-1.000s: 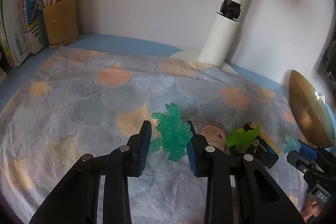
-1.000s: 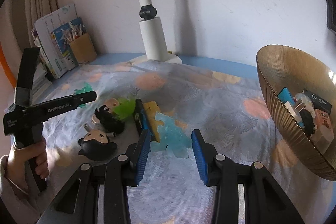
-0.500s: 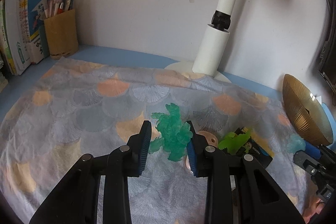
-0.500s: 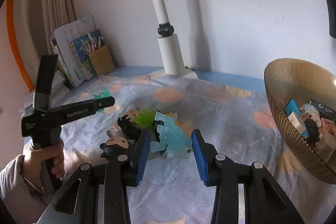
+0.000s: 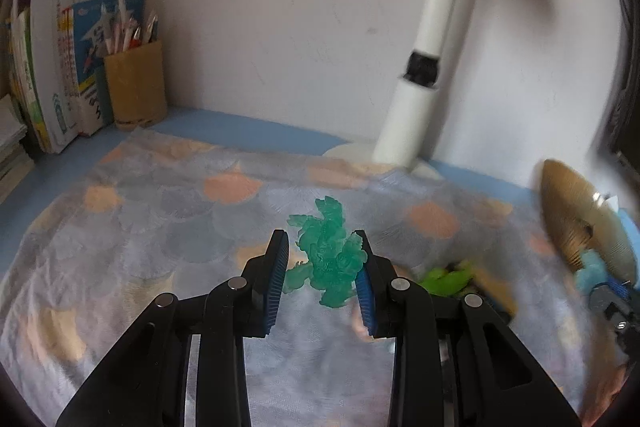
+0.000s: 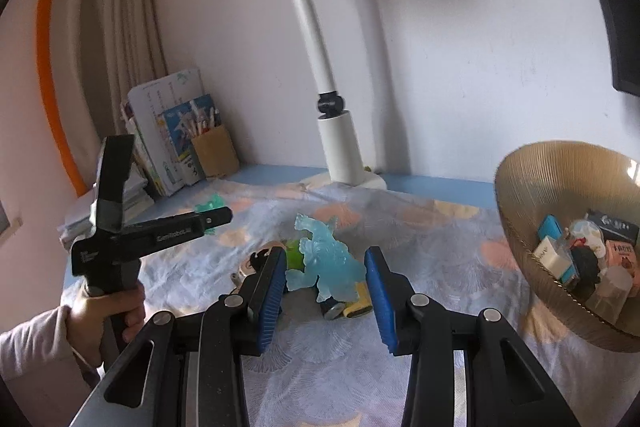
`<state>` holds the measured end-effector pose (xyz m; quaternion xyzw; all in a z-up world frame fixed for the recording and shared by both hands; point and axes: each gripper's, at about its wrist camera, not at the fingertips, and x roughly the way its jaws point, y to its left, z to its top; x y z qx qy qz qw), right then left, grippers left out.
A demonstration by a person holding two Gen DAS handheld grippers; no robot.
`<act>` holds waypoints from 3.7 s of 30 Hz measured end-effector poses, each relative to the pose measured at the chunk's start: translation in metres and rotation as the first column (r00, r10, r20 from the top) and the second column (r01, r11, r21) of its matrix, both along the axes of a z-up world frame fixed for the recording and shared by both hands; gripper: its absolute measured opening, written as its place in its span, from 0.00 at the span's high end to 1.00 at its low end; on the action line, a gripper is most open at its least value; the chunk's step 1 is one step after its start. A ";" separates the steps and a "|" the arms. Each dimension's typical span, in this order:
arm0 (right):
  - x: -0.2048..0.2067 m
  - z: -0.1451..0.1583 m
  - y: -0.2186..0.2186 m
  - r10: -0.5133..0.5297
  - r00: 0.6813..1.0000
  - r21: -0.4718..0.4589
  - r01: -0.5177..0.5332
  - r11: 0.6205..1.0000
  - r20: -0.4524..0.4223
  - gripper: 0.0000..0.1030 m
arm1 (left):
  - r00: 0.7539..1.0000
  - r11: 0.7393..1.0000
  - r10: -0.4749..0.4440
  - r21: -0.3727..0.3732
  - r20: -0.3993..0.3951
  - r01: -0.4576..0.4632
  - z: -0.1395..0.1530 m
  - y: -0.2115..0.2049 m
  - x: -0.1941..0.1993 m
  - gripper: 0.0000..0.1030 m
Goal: Organize rigid objects
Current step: 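Carry both green figures to the amber bowl and release them, then move both open tools back over the remaining pile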
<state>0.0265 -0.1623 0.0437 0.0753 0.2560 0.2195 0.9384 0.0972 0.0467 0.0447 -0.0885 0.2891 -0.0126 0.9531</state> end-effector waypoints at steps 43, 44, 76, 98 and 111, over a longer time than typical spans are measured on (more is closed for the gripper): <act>0.007 0.042 -0.260 -0.435 0.870 0.154 0.474 0.867 -0.231 0.62 | 0.842 0.839 -0.538 0.078 -0.024 0.538 0.058 -0.307 0.023 0.72; 0.007 0.042 -0.261 -0.436 0.869 0.154 0.476 0.866 -0.233 0.62 | 0.842 0.839 -0.539 0.077 -0.027 0.539 0.058 -0.307 0.023 0.72; 0.016 0.086 -0.169 -0.320 0.911 0.261 0.386 0.885 -0.260 0.00 | 0.939 0.938 -0.329 0.078 -0.104 0.338 0.094 -0.181 0.019 0.01; 0.036 0.020 0.010 -0.069 0.940 0.066 0.096 0.993 -0.335 0.00 | 0.948 0.987 -0.126 0.054 -0.291 0.148 -0.016 -0.055 -0.011 0.00; 0.053 -0.034 0.044 -0.090 0.935 -0.193 0.024 0.981 -0.343 0.37 | 0.945 0.983 -0.124 0.090 -0.303 0.158 -0.037 -0.067 -0.013 0.01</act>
